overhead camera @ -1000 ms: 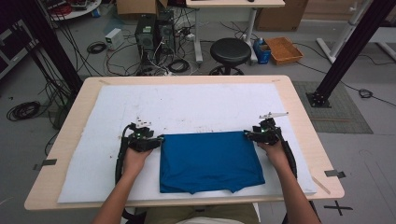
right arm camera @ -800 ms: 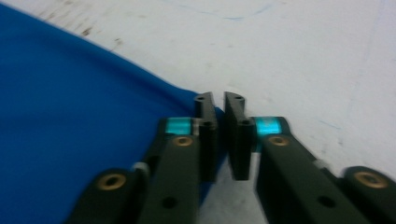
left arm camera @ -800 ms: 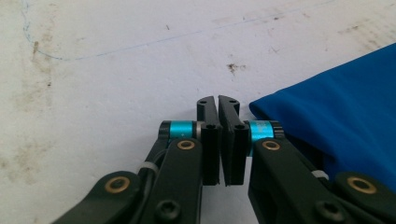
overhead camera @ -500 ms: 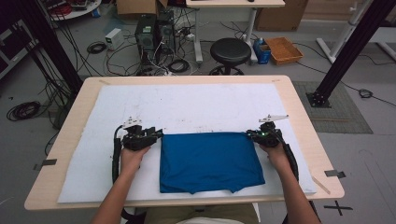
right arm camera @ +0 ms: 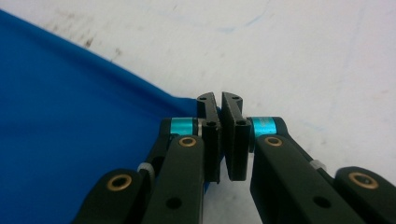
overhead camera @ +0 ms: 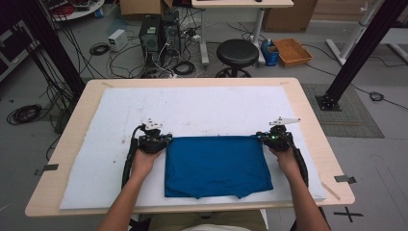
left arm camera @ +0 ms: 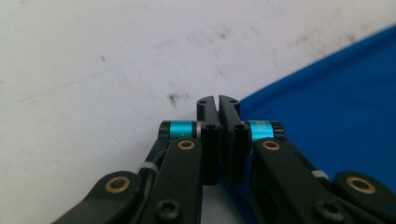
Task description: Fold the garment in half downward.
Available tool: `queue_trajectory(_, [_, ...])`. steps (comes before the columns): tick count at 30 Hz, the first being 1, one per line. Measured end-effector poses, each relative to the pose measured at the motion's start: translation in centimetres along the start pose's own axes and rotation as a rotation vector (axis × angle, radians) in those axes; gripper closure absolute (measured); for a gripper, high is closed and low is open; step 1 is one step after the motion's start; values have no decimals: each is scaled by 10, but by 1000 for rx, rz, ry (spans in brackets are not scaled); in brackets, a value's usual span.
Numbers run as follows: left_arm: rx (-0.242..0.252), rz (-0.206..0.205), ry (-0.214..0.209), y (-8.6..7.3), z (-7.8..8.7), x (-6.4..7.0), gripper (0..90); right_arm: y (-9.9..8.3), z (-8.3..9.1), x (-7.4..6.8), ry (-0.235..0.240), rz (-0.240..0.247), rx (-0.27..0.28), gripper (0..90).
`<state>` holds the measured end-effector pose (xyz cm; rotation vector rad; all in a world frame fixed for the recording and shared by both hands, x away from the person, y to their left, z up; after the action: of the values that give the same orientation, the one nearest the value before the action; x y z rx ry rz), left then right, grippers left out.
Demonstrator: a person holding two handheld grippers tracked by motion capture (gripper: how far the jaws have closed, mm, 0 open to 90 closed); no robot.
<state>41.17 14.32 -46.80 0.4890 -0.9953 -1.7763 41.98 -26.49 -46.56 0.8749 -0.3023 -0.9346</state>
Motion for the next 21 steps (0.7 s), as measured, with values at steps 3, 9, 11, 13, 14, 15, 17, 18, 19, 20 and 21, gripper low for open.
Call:
queue_trajectory(3, [24,35,-6,8,-3,-2,872,3,2,6,-30,-3,27,872])
queue_trajectory(9, [41,47,1,10,-15,-1,868,8,-5,15,-64,-15,44,870])
queue_trajectory(11, [67,54,-17,10,-13,-1,854,7,-5,15,-70,-23,43,847])
queue_trajectory(13, [132,55,-25,12,-6,-3,698,8,-2,14,-79,-25,60,688])
queue_trajectory(14, [166,61,-44,13,0,-4,579,8,0,14,-80,-25,76,593])
queue_trajectory(15, [201,52,-79,14,5,-4,571,9,3,13,-70,-18,92,523])
queue_trajectory(17, [258,21,-119,17,16,-5,460,11,12,11,-64,28,130,373])
queue_trajectory(18, [286,7,-152,18,22,-5,436,12,16,9,-72,47,146,319])
queue_trajectory(19, [316,-19,-182,18,27,-5,426,13,21,7,-73,61,166,290])
queue_trajectory(20, [338,-48,-209,18,33,-5,409,14,25,5,-57,67,182,270])
queue_trajectory(21, [355,-53,-239,18,38,-5,380,14,29,3,-43,72,196,240])
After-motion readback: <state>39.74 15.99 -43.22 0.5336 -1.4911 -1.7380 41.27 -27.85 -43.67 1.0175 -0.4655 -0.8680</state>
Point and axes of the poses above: each handheld gripper's, and its own axes: z roughly backward along the jaws, y roughly out of its top, x roughly to its right, the point moved 4 cm from there along -z, roughly forward along the jaws, and after that the axes turned 5 degrees about y, right-handed, at the moved point
